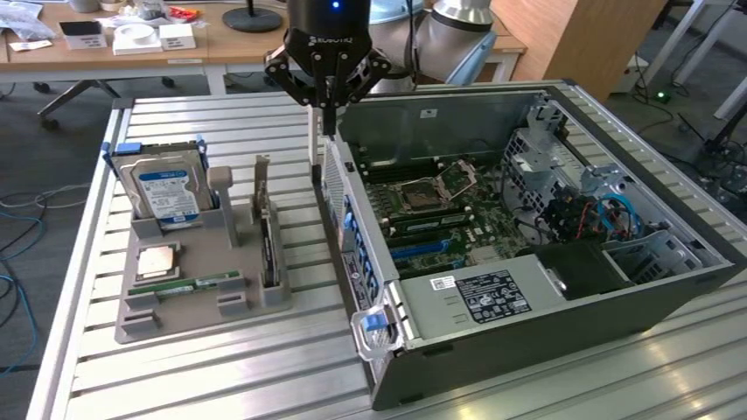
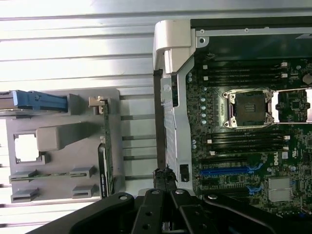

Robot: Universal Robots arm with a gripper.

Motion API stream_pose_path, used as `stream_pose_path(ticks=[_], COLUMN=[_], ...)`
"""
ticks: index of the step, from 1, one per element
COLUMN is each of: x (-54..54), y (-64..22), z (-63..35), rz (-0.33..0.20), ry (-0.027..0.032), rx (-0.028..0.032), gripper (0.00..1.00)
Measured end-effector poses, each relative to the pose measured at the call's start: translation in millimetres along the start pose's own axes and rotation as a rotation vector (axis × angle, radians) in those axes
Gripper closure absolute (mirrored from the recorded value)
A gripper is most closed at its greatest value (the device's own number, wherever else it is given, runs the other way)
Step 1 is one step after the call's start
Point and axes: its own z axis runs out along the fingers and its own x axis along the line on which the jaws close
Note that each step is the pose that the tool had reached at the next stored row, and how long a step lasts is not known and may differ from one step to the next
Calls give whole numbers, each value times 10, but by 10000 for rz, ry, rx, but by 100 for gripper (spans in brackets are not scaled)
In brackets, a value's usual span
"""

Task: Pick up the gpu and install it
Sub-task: 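Reach for the gpu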

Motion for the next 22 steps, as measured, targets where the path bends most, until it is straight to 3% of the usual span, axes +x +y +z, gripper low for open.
stream_pose_path(ticks=[22], x=[247], y=[-18], z=[-5], rz=[-2], ry=[-1], rx=[-1], gripper=[89])
